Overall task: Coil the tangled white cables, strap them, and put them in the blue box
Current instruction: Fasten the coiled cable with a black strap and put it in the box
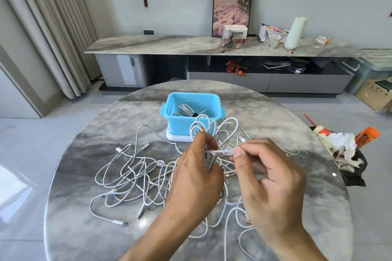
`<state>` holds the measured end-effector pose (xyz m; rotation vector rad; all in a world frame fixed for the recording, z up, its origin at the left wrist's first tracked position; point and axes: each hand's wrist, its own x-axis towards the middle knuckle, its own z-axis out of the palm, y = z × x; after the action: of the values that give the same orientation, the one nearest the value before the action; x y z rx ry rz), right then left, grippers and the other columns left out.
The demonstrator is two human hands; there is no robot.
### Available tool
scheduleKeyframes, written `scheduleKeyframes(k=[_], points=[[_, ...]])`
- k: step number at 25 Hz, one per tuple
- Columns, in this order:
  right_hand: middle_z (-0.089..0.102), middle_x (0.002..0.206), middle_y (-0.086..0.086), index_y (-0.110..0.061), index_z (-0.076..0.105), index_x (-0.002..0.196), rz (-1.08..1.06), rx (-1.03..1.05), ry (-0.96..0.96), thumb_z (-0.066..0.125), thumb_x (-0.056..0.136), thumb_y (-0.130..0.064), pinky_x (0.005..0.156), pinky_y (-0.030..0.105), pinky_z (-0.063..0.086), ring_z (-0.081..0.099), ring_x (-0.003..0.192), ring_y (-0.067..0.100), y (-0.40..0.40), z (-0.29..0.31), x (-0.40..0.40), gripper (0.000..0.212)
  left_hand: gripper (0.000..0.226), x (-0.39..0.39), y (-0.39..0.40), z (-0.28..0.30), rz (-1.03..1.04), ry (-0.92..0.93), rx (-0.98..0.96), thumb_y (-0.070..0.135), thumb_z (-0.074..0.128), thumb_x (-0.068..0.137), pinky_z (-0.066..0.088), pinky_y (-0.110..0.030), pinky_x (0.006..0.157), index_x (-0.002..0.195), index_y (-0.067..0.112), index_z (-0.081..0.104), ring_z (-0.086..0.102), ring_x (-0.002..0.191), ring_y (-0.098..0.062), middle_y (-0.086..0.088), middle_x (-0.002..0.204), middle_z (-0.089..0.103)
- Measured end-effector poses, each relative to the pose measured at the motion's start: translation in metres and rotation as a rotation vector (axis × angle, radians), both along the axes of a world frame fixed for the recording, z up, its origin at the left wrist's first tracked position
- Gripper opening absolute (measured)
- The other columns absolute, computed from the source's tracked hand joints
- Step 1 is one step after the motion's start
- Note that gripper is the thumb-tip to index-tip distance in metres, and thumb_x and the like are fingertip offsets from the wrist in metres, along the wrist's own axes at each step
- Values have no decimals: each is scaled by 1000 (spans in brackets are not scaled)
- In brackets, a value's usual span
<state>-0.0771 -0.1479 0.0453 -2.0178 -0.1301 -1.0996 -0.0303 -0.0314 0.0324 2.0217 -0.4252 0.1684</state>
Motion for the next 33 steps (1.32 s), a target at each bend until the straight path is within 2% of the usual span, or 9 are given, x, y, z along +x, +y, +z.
scheduleKeyframes(k=[2, 5, 9, 12, 15, 19, 22, 26, 33], points=[[62, 78, 0, -3, 64, 78, -8, -26, -23, 60, 91, -7, 63, 29, 51, 63, 71, 15, 1, -2, 0, 14, 33, 1, 2, 0, 27, 61, -3, 7, 51, 74, 49, -41, 58, 92, 34, 41, 55, 57, -22, 1, 61, 56], [64, 78, 2, -7, 63, 81, 74, 191, -5, 58, 94, -14, 62, 33, 53, 68, 70, 21, -2, 1, -3, 16, 32, 4, 4, 5, 36, 202, -74, 5, 49, 79, 54, -42, 52, 93, 33, 43, 54, 49, -19, 1, 59, 58], [68, 78, 5, -12, 62, 80, 218, 562, 26, 57, 92, -11, 73, 27, 52, 69, 75, 28, -3, 11, -2, 14, 33, 6, 8, 16, -27, 522, -379, -8, 50, 85, 27, -26, 44, 91, 25, 46, 33, 46, -15, -6, 66, 48], [68, 80, 8, -12, 56, 79, 412, 952, 134, 53, 92, -10, 88, 36, 51, 67, 91, 29, -5, 14, 8, 14, 46, 7, 6, 18, -50, 636, -599, -17, 53, 82, 32, -29, 54, 100, 24, 44, 46, 54, -16, -12, 79, 67], [59, 71, 6, -12, 50, 80, 511, 1267, 259, 49, 89, -16, 87, 40, 52, 67, 73, 25, -18, 15, 16, 10, 71, 9, 3, 15, -82, 714, -821, -23, 59, 76, 45, -31, 61, 116, 34, 46, 60, 61, -20, -18, 87, 72], [52, 67, 5, -15, 48, 78, 523, 1226, 422, 51, 88, -15, 58, 33, 48, 48, 54, 19, -33, 16, 17, 10, 46, 9, 3, 14, -214, 873, -894, -15, 67, 61, 53, -27, 58, 101, 8, 64, 60, 57, -19, -12, 74, 67], [51, 68, 6, -15, 48, 80, 548, 1121, 520, 51, 93, -14, 39, 24, 32, 40, 48, 15, -36, 21, 14, 13, 32, 6, 7, 19, -321, 951, -844, -7, 70, 58, 52, -27, 56, 89, 2, 71, 57, 58, -18, -10, 72, 61], [47, 65, 3, -12, 46, 82, 509, 884, 534, 48, 99, -12, 36, 23, 30, 31, 47, 12, -36, 22, 10, 17, 24, 1, 9, 24, -369, 925, -641, -6, 72, 60, 52, -28, 58, 81, 5, 76, 60, 57, -18, -11, 72, 64], [42, 61, -1, -17, 50, 81, 514, 879, 545, 50, 98, -14, 38, 18, 22, 26, 47, 9, -37, 24, 9, 17, 25, -3, 13, 26, -416, 841, -559, -12, 74, 66, 51, -21, 52, 84, 5, 74, 59, 54, -15, -8, 67, 65]])
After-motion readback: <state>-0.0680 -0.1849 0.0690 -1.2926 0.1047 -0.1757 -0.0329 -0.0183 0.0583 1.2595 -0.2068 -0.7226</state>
